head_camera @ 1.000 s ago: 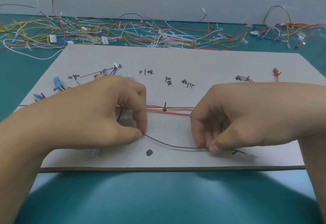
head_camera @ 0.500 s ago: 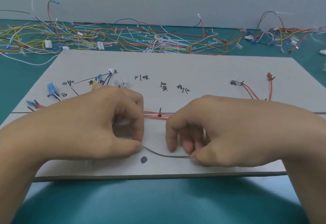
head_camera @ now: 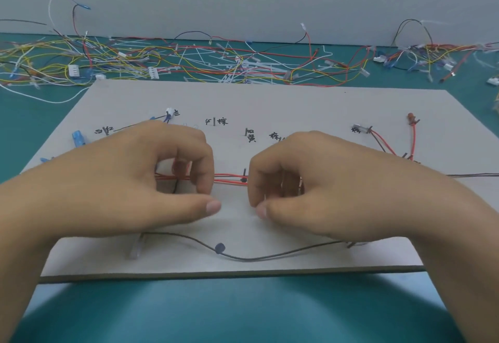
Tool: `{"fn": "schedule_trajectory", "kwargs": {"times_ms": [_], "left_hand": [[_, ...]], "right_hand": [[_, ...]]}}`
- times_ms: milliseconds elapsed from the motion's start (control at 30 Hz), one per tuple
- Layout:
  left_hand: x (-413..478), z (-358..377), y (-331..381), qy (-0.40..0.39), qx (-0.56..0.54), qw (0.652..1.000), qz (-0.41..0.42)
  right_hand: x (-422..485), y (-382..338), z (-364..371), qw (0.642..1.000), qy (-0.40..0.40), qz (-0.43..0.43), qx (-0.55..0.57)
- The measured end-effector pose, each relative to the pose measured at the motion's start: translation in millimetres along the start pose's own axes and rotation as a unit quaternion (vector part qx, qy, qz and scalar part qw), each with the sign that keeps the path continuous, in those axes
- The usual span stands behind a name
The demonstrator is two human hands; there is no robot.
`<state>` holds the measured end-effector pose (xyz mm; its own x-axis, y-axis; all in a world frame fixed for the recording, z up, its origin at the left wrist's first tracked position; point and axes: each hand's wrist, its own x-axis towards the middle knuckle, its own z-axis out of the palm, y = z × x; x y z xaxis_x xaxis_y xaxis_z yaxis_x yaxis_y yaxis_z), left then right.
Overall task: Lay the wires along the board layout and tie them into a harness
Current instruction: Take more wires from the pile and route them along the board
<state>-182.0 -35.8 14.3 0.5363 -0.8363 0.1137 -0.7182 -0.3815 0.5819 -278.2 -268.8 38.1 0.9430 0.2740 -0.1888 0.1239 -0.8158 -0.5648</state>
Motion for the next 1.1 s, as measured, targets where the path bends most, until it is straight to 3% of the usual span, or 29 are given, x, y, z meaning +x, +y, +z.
{"fn": "schedule_trajectory", "kwargs": {"times_ms": [167, 267, 533, 1100], "left_hand": [[2.5, -9.3, -12.6, 0.062, 0.031, 0.996, -0.052], [1.9, -12.2, -14.7, 0.044, 0.032, 0.996, -0.076], [3.5, -11.7, -14.9, 0.031, 0.031, 0.992, -0.121], [9.9, 3.1, -5.6, 0.084, 0.002, 0.990, -0.111]], "right_hand": [[13.9, 11.4, 3.7, 0.988, 0.149, 0.043, -0.015], [21.7, 17.0, 6.7, 0.979, 0.191, 0.064, -0.025], [32.0, 9.1, 16.2, 0.991, 0.128, 0.004, -0.042], [36.0, 7.0, 17.1, 0.990, 0.141, 0.003, -0.029]]}}
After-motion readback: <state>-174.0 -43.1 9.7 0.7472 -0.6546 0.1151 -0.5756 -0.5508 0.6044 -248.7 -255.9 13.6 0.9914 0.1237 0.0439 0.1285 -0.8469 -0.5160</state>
